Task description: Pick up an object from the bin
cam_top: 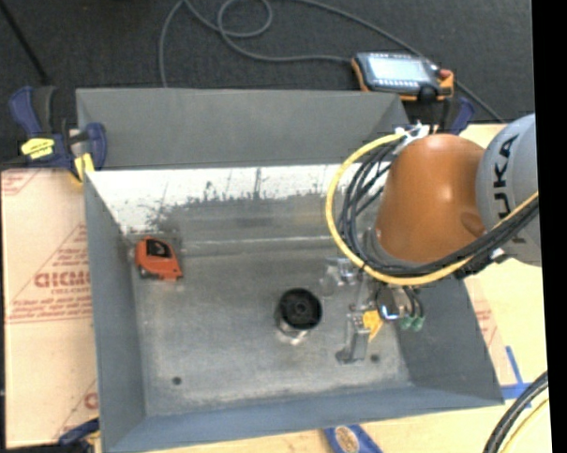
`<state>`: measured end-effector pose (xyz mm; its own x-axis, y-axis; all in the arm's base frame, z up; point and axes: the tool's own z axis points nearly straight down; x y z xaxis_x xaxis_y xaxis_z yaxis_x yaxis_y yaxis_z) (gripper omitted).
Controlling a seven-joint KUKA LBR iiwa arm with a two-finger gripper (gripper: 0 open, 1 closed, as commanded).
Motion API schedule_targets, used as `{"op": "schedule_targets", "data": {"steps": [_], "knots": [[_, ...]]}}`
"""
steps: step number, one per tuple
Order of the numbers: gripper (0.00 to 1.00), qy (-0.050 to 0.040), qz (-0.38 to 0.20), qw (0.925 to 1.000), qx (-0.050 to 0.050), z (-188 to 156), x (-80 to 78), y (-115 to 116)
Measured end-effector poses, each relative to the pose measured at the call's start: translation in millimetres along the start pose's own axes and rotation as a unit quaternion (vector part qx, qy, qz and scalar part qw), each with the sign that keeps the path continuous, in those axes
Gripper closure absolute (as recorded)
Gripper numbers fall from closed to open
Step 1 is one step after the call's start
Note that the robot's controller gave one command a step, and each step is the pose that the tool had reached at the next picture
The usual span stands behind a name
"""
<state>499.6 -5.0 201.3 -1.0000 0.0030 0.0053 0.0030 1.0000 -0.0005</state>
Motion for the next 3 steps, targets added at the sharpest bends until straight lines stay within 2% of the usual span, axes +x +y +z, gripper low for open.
{"op": "schedule_targets", "data": {"steps": [1,2,3], "knots": [[0.00,-0.0041,0.000,1.0000,0.000,-4.3,-1.5,0.0],[0.00,-0.0075,0.030,0.9995,-0.001,45.0,-28.1,11.7],[0.00,-0.0017,0.004,1.0000,0.000,71.7,-29.9,17.9]]}}
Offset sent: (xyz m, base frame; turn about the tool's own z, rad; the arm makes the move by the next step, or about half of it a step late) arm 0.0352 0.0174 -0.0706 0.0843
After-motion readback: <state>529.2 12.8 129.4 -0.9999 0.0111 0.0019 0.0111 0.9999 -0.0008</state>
